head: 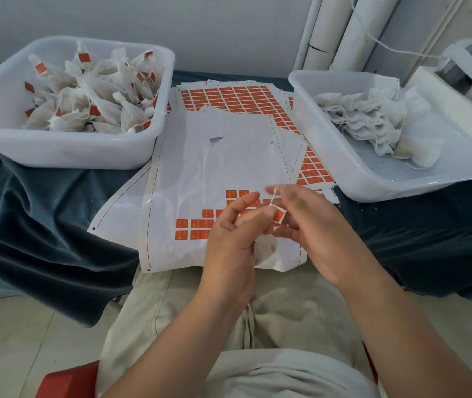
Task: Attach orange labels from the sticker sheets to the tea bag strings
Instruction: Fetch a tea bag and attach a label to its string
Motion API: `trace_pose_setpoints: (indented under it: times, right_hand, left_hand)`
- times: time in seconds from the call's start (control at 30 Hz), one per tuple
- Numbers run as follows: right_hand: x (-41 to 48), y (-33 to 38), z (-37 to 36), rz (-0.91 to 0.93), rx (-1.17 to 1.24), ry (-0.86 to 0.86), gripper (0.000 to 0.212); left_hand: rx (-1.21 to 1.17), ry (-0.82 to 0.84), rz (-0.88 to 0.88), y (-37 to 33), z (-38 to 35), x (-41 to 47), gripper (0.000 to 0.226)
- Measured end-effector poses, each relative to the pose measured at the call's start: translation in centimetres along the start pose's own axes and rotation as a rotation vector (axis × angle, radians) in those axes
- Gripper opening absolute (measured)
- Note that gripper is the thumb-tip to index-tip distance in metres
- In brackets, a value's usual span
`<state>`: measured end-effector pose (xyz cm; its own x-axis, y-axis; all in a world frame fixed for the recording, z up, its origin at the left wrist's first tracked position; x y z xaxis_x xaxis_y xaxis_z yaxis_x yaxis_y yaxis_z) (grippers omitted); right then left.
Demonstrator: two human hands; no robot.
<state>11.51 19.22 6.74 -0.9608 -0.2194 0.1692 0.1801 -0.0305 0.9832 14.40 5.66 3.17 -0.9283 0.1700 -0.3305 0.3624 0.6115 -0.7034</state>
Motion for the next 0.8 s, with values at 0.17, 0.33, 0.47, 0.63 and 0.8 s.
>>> trace_pose_setpoints:
  times: [0.17, 0.33, 0.47, 0.63, 0.8]
  right_hand:
    - [-0.8, 0.3, -0.5, 0.276, -0.477, 0.090, 0.025]
    - [-0.8, 0.3, -0.4, 0.272, -0.532, 0.076, 0.027]
    - [-0.9, 0.2, -0.5, 0.243, -0.483, 0.062, 0.027]
    - [-0.8, 0.0, -0.8, 0.190, -0.490, 0.093, 0.030]
    - [-0.9, 0.0, -0.4, 0.226, -0.532, 0.115, 0.031]
  left_hand:
    - [-0.045, -0.027, -0.009, -0.4, 0.6, 0.3, 0.043]
    - [-0.054, 0.036, 0.016, -0.7, 0.4, 0.7, 0.030]
    - [0.249, 0.034, -0.002, -1.5, 0.9, 0.7, 0.029]
    - [0.468, -0.098, -0.076, -2.5, 1.3, 0.4, 0.020]
    - [0.607, -0.066, -0.184, -3.3, 1.1, 0.0, 0.016]
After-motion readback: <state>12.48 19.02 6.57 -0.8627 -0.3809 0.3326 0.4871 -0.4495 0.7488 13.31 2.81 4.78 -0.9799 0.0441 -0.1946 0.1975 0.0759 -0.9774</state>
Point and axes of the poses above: each hand's wrist, its own x-axis towards the middle knuckle, its own z-axis out of the back of the hand, y = z × x, the point moved 1 cm from there along x, towards the middle knuckle, and after that the axes turned 13 degrees about z, right-handed, at the moved point
